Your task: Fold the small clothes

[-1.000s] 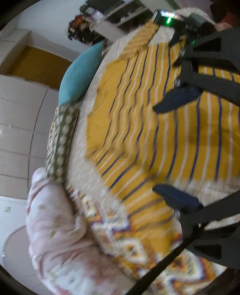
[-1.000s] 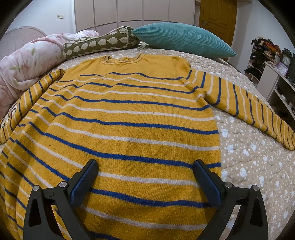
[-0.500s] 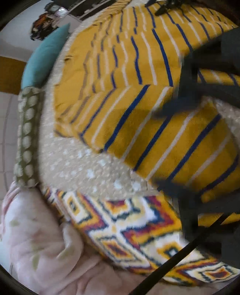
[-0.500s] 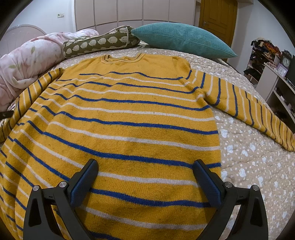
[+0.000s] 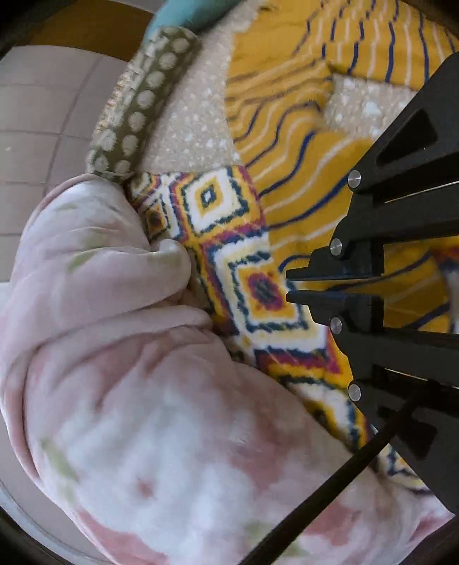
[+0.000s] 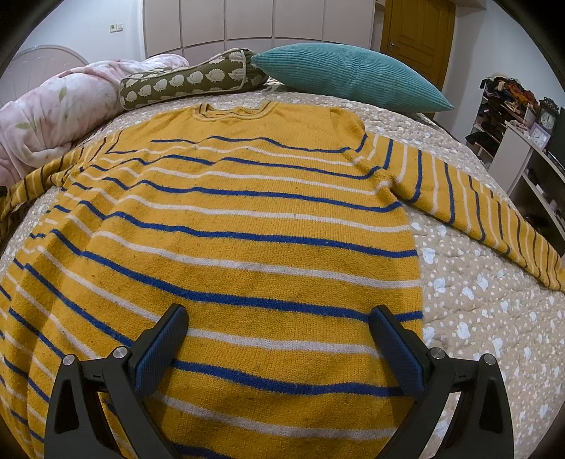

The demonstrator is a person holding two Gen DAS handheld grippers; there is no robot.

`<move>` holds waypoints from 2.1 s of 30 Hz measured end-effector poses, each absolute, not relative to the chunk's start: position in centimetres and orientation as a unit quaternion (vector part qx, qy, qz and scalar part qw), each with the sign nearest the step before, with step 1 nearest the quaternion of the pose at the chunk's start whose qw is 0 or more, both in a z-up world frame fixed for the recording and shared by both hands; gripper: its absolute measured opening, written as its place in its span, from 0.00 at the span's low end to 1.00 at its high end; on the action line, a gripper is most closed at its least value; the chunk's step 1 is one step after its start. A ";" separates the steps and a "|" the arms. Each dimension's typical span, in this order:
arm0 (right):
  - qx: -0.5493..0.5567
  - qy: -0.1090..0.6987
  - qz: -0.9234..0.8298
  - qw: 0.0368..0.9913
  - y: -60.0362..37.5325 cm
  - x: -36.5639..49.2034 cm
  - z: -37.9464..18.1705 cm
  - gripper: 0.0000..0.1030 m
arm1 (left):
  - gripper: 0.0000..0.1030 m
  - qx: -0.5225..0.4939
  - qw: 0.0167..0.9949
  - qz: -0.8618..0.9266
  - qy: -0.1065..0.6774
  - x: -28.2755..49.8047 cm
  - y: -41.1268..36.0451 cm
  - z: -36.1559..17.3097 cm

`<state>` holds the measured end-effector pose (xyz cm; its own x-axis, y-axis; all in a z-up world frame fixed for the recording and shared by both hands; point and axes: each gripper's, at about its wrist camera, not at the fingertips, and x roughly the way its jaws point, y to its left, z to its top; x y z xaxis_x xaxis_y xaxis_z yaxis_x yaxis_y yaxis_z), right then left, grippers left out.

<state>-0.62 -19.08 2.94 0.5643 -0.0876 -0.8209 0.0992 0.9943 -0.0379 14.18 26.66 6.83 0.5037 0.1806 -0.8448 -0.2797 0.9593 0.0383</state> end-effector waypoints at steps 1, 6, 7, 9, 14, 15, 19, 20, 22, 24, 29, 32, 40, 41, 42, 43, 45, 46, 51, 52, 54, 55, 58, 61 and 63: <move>0.006 0.464 -0.053 0.884 -19.1 -0.6 2.9 1.00 | 0.17 -0.056 0.867 0.126 0.480 13.4 26.1 7.2; 0.008 0.464 -0.051 0.884 -19.2 -0.6 2.9 1.00 | 0.51 -0.075 0.883 0.062 0.459 7.3 22.1 8.9; 0.009 0.464 -0.051 0.884 -19.2 -0.6 2.9 1.00 | 0.54 -0.080 0.882 0.050 0.461 6.5 21.3 8.9; 0.009 0.464 -0.051 0.884 -19.1 -0.6 2.9 1.00 | 0.55 -0.091 0.880 0.021 0.465 4.0 19.0 8.7; 0.013 0.472 -0.046 0.880 -19.2 -0.4 3.0 1.00 | 0.55 -0.109 0.868 -0.031 0.483 0.0 13.6 7.1; 0.018 0.478 -0.037 0.877 -19.5 -0.3 3.1 1.00 | 0.55 -0.112 0.864 -0.042 0.490 -0.6 12.6 6.5; 0.094 0.473 0.036 0.875 -23.0 -1.8 6.1 0.85 | 0.55 -0.116 0.855 -0.057 0.502 -2.8 10.4 5.2; 0.127 0.458 0.044 0.879 -24.5 -3.1 7.2 0.85 | 0.55 -0.114 0.853 -0.062 0.505 -3.1 10.1 4.8; 0.150 0.451 0.037 0.879 -27.0 -5.5 8.2 0.85 | 0.56 -0.112 0.847 -0.069 0.515 -3.6 9.5 3.9; 0.162 0.464 0.023 0.870 -29.0 -7.7 8.0 0.85 | 0.57 -0.115 0.841 -0.070 0.523 -4.4 9.3 3.0; 0.205 0.496 0.041 0.843 -30.2 -12.1 5.8 0.85 | 0.61 -0.104 0.850 -0.084 0.509 -6.8 8.1 3.1; 0.210 0.491 0.067 0.843 -28.3 -13.7 5.2 0.85 | 0.61 -0.081 0.854 -0.097 0.505 -7.8 6.9 3.1; 0.181 0.486 0.072 0.852 -23.4 -14.0 4.6 0.39 | 0.08 -0.073 0.849 -0.095 0.514 -8.1 5.9 3.8; 0.183 0.492 0.077 0.848 -23.5 -13.8 4.7 0.29 | 0.08 -0.075 0.851 -0.093 0.512 -8.4 6.0 4.1; 0.193 0.501 0.083 0.840 -23.9 -13.5 4.7 0.17 | 0.08 -0.077 0.852 -0.091 0.510 -8.8 6.2 4.7; 0.208 0.506 0.089 0.832 -24.6 -13.5 4.8 0.11 | 0.08 -0.078 0.853 -0.089 0.508 -9.2 6.4 5.1; 0.226 0.509 0.091 0.826 -25.8 -14.3 5.1 0.10 | 0.08 -0.081 0.858 -0.088 0.500 -10.6 6.9 6.3; 0.228 0.509 0.093 0.825 -26.4 -14.9 5.3 0.10 | 0.08 -0.083 0.859 -0.088 0.498 -11.2 7.1 6.6; 0.224 0.518 0.092 0.820 -28.0 -18.3 5.2 0.05 | 0.09 -0.106 0.848 -0.079 0.513 -13.6 8.4 5.6; 0.224 0.522 0.086 0.819 -28.2 -18.9 4.9 0.04 | 0.10 -0.107 0.846 -0.074 0.518 -13.7 8.5 5.2; 0.216 0.524 0.075 0.820 -28.6 -19.7 4.7 0.05 | 0.12 -0.108 0.844 -0.068 0.520 -13.8 8.9 4.8; 0.213 0.514 0.069 0.828 -28.9 -20.0 5.0 0.05 | 0.13 -0.108 0.846 -0.067 0.518 -13.8 9.1 5.0; 0.214 0.458 0.012 0.862 -31.2 -20.1 7.0 0.29 | 0.22 -0.096 0.861 -0.057 0.496 -14.2 9.4 6.3; 0.233 0.396 -0.054 0.886 -34.8 -19.2 8.5 0.74 | 0.45 -0.082 0.879 -0.048 0.467 -14.5 9.2 7.9; 0.258 0.412 -0.056 0.872 -36.3 -18.0 8.3 0.71 | 0.47 -0.083 0.886 -0.051 0.453 -14.6 9.2 8.7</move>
<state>-17.98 -36.28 8.32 0.6535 0.1147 -0.7482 0.3108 0.8606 0.4034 -14.57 9.15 8.75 0.5845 -0.1656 -0.7944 0.0148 0.9810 -0.1935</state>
